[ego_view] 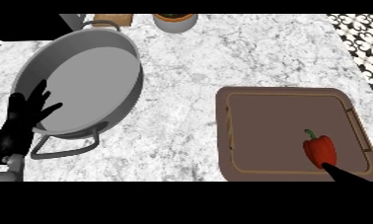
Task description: Pick the bell pepper from the tray and place it in the pot
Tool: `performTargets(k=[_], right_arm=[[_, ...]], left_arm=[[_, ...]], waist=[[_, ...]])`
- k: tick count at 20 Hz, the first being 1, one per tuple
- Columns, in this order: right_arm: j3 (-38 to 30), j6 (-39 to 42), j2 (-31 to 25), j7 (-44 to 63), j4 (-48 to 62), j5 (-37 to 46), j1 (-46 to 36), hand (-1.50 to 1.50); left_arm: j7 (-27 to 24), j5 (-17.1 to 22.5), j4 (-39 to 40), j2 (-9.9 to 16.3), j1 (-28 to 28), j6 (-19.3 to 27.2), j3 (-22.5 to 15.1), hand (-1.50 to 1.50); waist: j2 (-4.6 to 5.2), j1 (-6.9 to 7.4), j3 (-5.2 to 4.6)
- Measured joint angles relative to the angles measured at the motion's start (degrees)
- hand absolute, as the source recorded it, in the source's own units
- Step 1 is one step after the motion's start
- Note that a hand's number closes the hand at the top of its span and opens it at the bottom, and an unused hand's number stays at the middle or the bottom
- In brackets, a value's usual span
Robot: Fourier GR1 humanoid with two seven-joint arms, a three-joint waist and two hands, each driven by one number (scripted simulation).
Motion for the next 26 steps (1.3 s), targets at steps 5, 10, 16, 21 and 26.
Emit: performTargets(k=[5,10,16,21,26], right_arm=[[0.31,13.56,-6.02,16.12,-9.20,2.56,2.40,-1.50],[3.29,27.23,-8.99,30.87,-18.37,-0.46,1.12,-1.50],[5.59,35.57,-7.68,39.34,-20.73,-3.05,-4.98,-1.50],[5.93,38.23,-4.89,40.89,-18.38,-3.54,-8.17,-1.50],[5.81,40.25,-2.32,40.32,-13.93,-3.69,-10.25,-1.50]], left_arm=[[1.20,0.11,-1.06,-0.40,-0.72,-0.45,-0.55,0.00],[2.59,-1.12,-0.98,-1.06,-1.95,-0.35,-1.86,0.00],[3.43,-1.62,1.36,-1.81,-3.79,-0.76,-1.30,0.00],[2.37,-1.92,2.44,-2.38,-4.16,-1.38,-0.64,0.00],[2.32,-2.22,2.30,-2.46,-4.19,-2.34,-0.09,0.00]], waist=[[0.26,0.93,-0.10],[0.57,2.09,0.01],[0.58,2.67,0.22],[0.50,2.62,0.35],[0.48,2.60,0.38]])
